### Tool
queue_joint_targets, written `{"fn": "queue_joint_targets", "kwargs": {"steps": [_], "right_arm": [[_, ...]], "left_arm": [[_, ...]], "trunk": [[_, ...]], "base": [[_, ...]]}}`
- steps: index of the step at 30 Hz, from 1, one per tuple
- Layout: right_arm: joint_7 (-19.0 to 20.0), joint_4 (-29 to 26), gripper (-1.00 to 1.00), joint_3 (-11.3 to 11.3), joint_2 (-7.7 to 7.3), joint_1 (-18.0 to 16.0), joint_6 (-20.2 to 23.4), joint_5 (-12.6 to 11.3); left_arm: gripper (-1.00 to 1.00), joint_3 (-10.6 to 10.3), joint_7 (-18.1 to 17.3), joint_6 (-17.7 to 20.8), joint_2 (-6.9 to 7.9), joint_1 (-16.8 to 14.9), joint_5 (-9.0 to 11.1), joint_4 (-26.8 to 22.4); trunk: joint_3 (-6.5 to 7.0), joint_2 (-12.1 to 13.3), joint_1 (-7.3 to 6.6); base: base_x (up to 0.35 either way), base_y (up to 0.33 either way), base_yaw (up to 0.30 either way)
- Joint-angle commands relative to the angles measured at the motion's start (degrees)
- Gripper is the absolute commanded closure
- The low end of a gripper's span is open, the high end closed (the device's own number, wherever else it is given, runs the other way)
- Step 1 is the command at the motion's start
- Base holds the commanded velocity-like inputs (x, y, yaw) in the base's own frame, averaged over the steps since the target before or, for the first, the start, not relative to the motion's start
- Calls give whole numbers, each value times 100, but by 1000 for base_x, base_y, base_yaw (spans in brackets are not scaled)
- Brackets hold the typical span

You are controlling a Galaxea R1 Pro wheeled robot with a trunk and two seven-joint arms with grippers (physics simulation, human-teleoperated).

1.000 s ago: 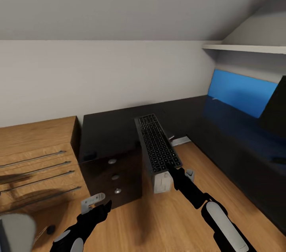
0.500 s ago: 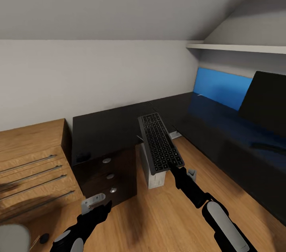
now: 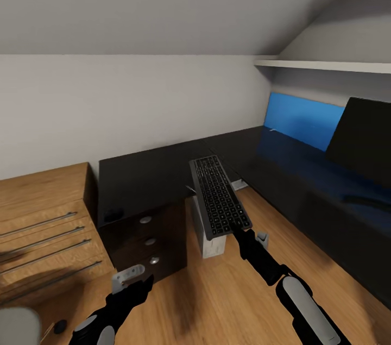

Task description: In the bedroom, organize the workspace by keeping the computer under the desk, ensuring the monitor is on the desk, placing the keyboard on the desk next to the monitor, placing the mouse on the desk next to the keyboard, moving the folder from the swivel chair onto the desk next to the mouse, stacking the notebook on top of the folder with the pen on top of the notebook, and positioning the swivel chair next to the desk.

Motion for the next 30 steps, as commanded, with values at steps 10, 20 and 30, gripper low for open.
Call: {"fn": "queue_joint_targets", "kwargs": {"steps": [10,20,30], "right_arm": [[31,133,100,-65,-11,-4,-297,-52],[233,135,100,-53,30,-4,-311,-86],[223,140,100,-50,40,-4,-493,-67]], "left_arm": [[-100,-13,55,17,-5,0,61,5],[-100,-140,59,0,-13,0,58,103],[-100,-282,67,-15,-1,0,52,130]], "trunk": [[-4,-3,0],[-11,-3,0],[-11,-3,0]], "base": [[0,0,-232],[0,0,-82],[0,0,0]]}}
